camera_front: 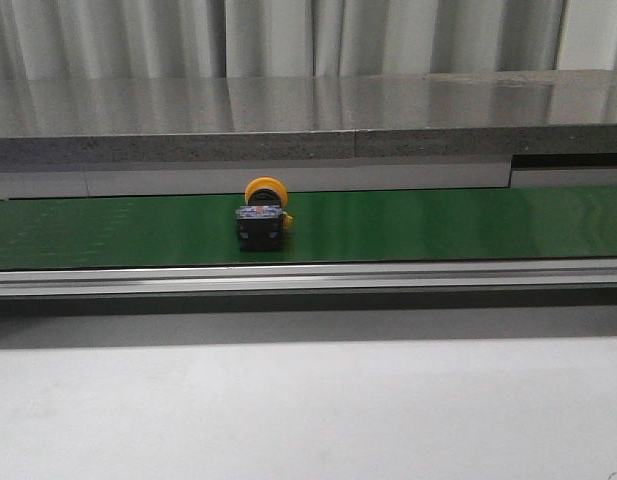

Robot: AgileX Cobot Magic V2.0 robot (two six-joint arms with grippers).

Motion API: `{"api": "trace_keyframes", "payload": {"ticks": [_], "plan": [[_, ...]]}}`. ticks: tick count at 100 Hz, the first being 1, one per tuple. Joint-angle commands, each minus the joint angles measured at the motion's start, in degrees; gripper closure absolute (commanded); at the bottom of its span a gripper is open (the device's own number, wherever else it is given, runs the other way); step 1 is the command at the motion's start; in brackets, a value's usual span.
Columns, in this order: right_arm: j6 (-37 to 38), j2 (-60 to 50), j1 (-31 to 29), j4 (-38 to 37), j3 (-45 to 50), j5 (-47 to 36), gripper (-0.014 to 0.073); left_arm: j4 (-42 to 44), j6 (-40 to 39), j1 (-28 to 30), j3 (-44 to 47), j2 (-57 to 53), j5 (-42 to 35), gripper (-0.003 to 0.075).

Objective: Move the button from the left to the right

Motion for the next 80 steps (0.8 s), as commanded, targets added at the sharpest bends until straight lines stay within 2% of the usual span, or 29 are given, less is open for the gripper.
{"api": "trace_keyframes", "payload": {"ticks": [1, 22, 34, 51, 69, 74, 80], "plan": [[0.0, 5.9, 0.0, 1.6, -7.0, 3.6, 0.0660, -0.7, -0.2, -0.4, -1.7, 0.4, -4.6, 0.0741], [0.0, 20.3, 0.0, 3.7, -18.5, 18.4, 0.0660, -0.7, -0.2, -0.4, -1.7, 0.4, -4.6, 0.0741], [0.0, 28.3, 0.0, 3.8, -23.9, 24.2, 0.0660, -0.7, -0.2, -0.4, -1.7, 0.4, -4.6, 0.0741], [0.0, 37.2, 0.0, 3.8, -26.7, 25.5, 0.0660, -0.7, -0.2, -0.4, -1.7, 0.4, -4.6, 0.0741], [0.0, 42.0, 0.0, 4.8, -26.7, 24.6, 0.0650, -0.7, -0.2, -0.4, -1.7, 0.4, -4.6, 0.0741], [0.0, 42.7, 0.0, 5.6, -26.7, 24.5, 0.0614, -0.7, -0.2, -0.4, -1.7, 0.4, -4.5, 0.0741], [0.0, 43.3, 0.0, 6.5, -26.7, 24.1, 0.0528, -0.7, -0.2, -0.4, -1.7, 0.4, -4.5, 0.0741]]}}
